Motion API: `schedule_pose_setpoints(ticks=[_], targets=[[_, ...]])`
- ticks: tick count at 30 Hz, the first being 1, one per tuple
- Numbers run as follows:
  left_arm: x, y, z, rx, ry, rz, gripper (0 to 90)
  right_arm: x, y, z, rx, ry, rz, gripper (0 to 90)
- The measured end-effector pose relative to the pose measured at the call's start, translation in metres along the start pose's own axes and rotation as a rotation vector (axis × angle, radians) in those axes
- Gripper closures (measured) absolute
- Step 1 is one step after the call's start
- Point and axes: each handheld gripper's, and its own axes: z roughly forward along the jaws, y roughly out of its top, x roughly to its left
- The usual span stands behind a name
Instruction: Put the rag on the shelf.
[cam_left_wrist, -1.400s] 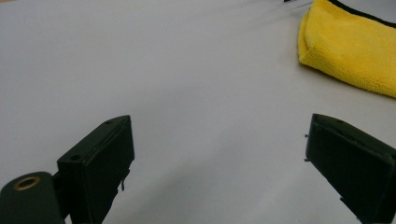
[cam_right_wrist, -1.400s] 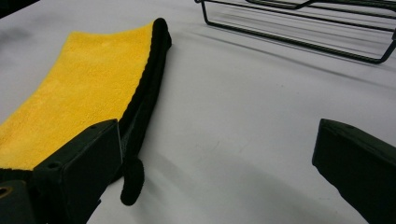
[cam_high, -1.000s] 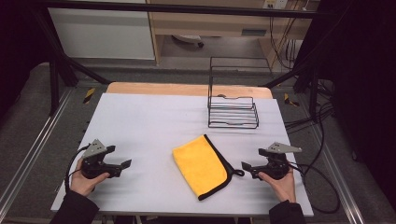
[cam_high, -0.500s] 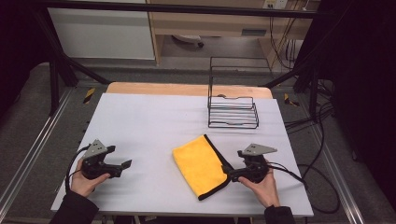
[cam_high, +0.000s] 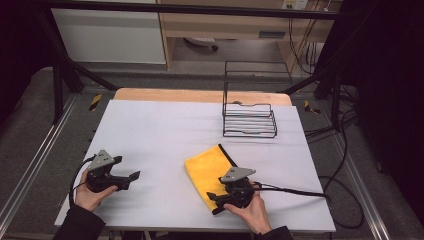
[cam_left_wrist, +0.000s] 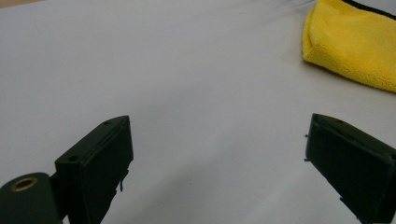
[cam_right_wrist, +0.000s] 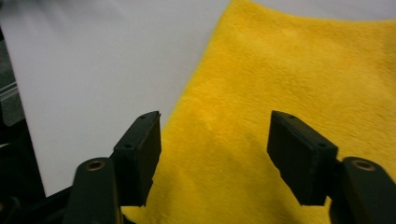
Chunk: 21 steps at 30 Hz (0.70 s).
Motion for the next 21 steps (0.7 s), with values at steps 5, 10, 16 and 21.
schedule_pose_setpoints(ticks=[5, 10, 16, 21], targets=[[0.0, 0.0, 0.0, 0.003, 0.004, 0.003, 7.6, 0.013, 0.0, 0.009, 0.016, 0.03, -0.003, 49.9], [-0.003, 0.001, 0.0, 0.008, 0.006, 0.01, 8.0, 0.022, -0.002, 0.017, 0.055, 0.031, -0.03, 56.4], [-0.005, 0.001, 0.001, 0.015, 0.008, 0.016, 8.3, 0.033, -0.005, 0.022, 0.073, -0.061, -0.1, 69.7], [-0.004, 0.001, 0.0, 0.013, 0.012, 0.011, 8.3, 0.036, -0.005, 0.023, 0.081, -0.096, -0.133, 77.8]])
